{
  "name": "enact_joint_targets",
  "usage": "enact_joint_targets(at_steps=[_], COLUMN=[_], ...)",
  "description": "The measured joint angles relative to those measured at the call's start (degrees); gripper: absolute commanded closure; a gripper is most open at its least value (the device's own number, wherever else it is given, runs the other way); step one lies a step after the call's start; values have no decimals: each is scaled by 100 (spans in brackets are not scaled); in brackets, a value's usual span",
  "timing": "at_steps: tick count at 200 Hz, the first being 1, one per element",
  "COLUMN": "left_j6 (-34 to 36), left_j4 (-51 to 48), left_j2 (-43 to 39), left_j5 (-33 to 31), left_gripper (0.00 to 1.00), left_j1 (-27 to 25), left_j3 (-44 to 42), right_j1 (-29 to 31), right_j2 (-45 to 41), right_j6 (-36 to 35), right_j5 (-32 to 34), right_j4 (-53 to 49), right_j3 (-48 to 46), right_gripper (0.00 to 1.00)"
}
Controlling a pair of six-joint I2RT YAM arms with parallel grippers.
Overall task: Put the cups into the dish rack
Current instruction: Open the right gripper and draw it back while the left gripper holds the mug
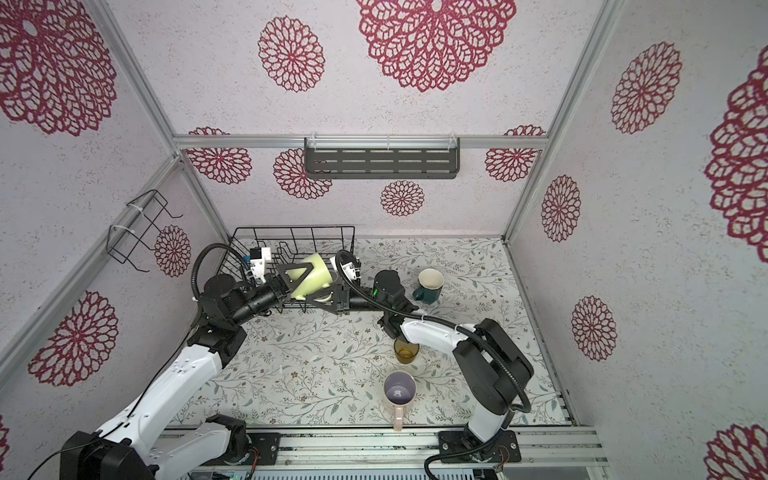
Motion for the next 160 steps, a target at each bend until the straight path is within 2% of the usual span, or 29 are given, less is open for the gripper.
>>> enact_joint_targets(at_steps=[49, 97, 108, 160], left_j6=[39, 42, 50, 122], left_j4=[-50, -55, -59, -197], left_j2=[0, -20, -33, -52], left_j5=[-55, -103, -120, -166], left_gripper=[21, 22, 22, 24], left_j1=[35, 35, 35, 55], left_j3=[0, 0, -2, -57], right_j1=[24, 28, 33, 44], right_j2=[188, 227, 247, 354], right_j6=[271, 339, 343, 431], right_j5=[-7, 22, 28, 173], right_j4=[380, 507, 564, 802], right_j3=[48, 48, 48, 48], right_gripper=[100, 100, 88, 62])
